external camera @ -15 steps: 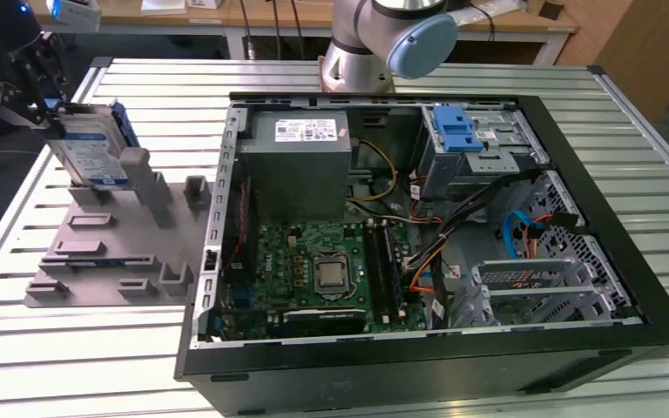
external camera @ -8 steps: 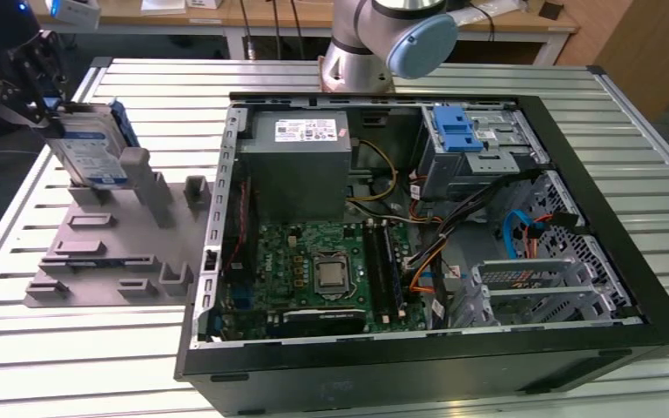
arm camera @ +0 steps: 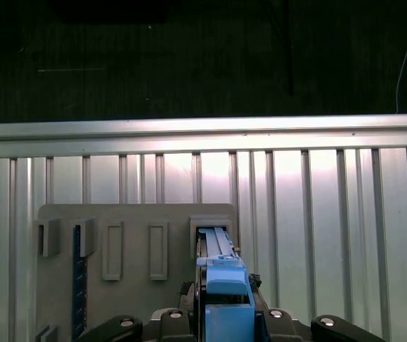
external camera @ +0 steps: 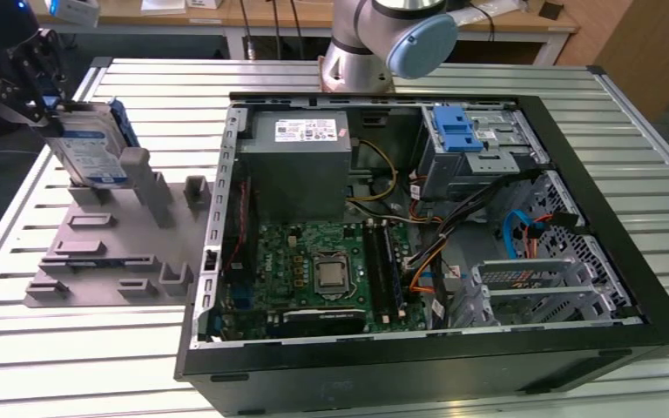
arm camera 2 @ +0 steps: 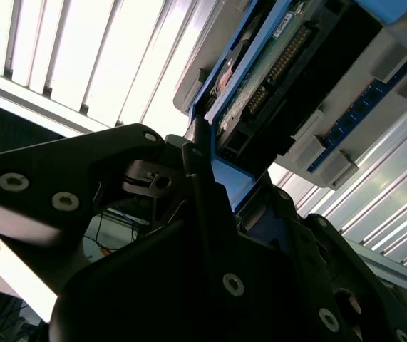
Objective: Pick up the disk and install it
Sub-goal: 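Pick up the disk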
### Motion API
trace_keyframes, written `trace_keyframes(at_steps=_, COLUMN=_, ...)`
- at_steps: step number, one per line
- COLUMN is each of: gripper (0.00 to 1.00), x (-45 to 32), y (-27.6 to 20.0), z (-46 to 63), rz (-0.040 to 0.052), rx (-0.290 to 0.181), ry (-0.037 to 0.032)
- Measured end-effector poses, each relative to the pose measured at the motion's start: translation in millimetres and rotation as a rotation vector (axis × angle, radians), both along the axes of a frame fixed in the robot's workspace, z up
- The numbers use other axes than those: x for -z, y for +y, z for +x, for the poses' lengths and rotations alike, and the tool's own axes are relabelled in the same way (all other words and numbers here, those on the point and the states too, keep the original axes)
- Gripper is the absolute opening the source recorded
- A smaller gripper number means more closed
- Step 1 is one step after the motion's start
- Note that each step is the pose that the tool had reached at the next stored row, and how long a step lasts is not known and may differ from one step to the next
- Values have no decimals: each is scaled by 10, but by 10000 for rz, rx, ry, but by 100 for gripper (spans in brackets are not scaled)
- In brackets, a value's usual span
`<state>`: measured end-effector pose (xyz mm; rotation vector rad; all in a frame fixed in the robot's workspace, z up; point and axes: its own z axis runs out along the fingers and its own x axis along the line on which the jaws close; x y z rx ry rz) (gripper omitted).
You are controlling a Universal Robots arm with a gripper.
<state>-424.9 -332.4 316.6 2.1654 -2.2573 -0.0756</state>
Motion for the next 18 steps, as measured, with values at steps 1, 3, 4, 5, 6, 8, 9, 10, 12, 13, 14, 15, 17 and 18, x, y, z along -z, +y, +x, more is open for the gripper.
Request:
trace_keyframes(at_steps=1, gripper=37, x=-1, y=0, z=0, rz=-1, rx=0, ry=0)
trace_keyframes(at_steps=3, gripper=37, x=-2, y=0, z=0, rz=1, rx=0, ry=-2)
trace_keyframes(at_steps=4, gripper=37, x=-3, y=0, z=0, rz=0, rx=0, ry=-1)
trace_keyframes(at_steps=5, gripper=37, x=-5, y=0, z=0, rz=0, rx=0, ry=0)
trace_keyframes(at_steps=6, gripper=37, x=-5, y=0, z=0, rz=0, rx=0, ry=0)
trace_keyframes(at_steps=8, gripper=37, x=-8, y=0, z=0, rz=0, rx=0, ry=0)
trace_keyframes(at_steps=9, gripper=37, x=-11, y=0, z=0, rz=-1, rx=0, ry=2)
trace_keyframes(at_steps=10, gripper=37, x=-13, y=0, z=0, rz=-1, rx=0, ry=1)
trace_keyframes(at_steps=12, gripper=37, x=-15, y=0, z=0, rz=0, rx=0, ry=-1)
trace_keyframes(at_steps=13, gripper=37, x=-18, y=0, z=0, rz=0, rx=0, ry=-1)
trace_keyframes(at_steps=14, gripper=37, x=-20, y=0, z=0, rz=0, rx=0, ry=0)
trace_keyframes(at_steps=15, gripper=37, x=-22, y=0, z=0, rz=0, rx=0, ry=0)
trace_keyframes(at_steps=17, gripper=37, x=-24, y=0, z=0, rz=0, rx=0, ry=-1)
trace_keyframes(at_steps=18, gripper=37, x=-26, y=0, z=0, rz=0, rx=0, ry=0)
